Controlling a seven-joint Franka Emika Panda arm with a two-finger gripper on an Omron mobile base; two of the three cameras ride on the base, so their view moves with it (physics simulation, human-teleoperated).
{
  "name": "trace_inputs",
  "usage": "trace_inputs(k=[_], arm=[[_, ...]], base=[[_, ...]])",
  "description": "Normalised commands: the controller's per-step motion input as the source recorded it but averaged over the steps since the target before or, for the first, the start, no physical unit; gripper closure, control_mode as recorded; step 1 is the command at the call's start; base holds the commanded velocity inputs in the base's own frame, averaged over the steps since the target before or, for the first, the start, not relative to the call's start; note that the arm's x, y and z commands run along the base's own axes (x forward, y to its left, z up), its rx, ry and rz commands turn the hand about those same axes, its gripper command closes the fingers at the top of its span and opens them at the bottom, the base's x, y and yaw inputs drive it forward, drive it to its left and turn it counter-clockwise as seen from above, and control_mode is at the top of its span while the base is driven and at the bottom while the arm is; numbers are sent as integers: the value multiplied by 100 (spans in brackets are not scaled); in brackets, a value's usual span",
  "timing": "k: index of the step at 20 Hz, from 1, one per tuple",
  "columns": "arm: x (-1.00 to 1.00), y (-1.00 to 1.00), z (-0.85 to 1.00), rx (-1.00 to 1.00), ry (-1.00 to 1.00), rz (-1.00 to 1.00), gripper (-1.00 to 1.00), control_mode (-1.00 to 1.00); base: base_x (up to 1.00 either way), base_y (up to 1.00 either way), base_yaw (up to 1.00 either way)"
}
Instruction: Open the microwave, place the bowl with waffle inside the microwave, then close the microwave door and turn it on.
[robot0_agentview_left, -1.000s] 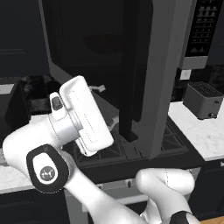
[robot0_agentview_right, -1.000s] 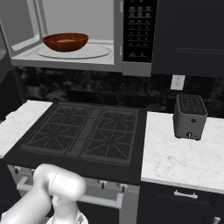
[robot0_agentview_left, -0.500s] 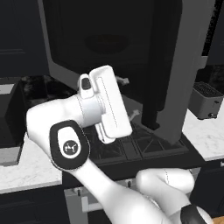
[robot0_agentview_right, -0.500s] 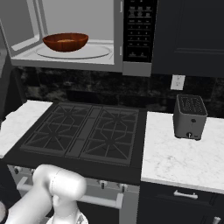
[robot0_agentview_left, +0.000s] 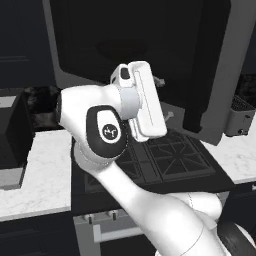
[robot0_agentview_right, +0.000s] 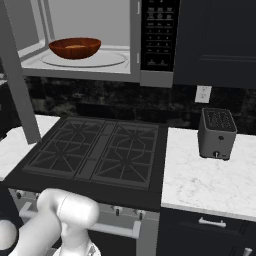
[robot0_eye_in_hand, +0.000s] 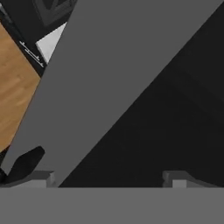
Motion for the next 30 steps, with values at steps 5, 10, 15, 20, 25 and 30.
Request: trace_inputs(k=[5, 10, 15, 20, 25, 30], arm=[[28, -41, 1, 12, 1, 12, -100, -100], [40, -50, -3, 12, 0, 13, -100, -100], [45, -37, -1, 7, 0, 8, -100, -100], [46, -31, 0, 6, 0, 6, -100, -100], [38, -25, 0, 6, 0, 6, -100, -100], [46, -27, 0, 10, 0, 13, -100, -100]], base=[[0, 0, 0], [0, 0, 0], [0, 0, 0], [0, 0, 0], [0, 0, 0], [0, 0, 0]])
